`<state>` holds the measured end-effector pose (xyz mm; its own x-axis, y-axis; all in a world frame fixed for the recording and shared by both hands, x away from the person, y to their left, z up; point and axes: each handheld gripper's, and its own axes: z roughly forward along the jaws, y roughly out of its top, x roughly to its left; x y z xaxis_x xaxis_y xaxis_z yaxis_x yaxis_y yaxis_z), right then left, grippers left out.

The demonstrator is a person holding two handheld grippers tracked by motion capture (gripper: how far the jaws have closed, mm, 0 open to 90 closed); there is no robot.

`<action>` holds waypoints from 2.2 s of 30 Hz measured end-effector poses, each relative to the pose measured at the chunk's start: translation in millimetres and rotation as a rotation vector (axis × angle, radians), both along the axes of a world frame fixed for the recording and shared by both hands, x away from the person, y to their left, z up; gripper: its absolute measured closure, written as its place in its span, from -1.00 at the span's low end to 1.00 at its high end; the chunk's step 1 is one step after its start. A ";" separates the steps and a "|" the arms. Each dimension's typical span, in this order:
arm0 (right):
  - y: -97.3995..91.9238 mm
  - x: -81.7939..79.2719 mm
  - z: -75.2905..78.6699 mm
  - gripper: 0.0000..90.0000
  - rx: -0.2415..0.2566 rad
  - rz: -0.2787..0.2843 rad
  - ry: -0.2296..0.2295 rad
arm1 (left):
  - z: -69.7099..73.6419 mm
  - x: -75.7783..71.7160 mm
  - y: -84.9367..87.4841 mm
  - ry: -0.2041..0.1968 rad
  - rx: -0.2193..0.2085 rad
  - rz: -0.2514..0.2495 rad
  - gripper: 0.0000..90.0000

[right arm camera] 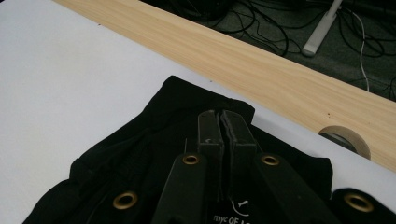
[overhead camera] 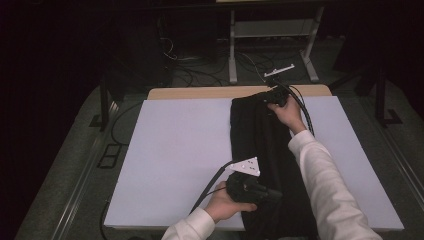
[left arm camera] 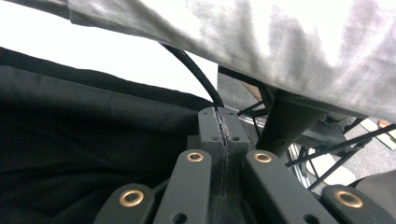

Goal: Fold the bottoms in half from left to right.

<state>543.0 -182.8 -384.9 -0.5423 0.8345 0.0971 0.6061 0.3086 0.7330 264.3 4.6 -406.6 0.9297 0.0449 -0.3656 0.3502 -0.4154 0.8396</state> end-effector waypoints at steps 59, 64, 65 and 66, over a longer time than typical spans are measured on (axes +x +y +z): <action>-53.7 11.6 -34.6 0.91 -0.076 -0.064 0.018 | -31.1 19.7 -74.3 0.100 0.005 0.019 0.98; -56.3 12.2 -38.7 0.91 -0.060 -0.072 0.018 | -32.2 21.6 -78.0 0.108 -0.006 0.019 0.98; -57.1 12.3 -39.8 0.91 -0.058 -0.073 0.021 | -33.0 21.9 -80.9 0.114 -0.007 0.016 0.98; -57.1 12.3 -39.8 0.91 -0.058 -0.073 0.021 | -33.0 21.9 -80.9 0.114 -0.007 0.016 0.98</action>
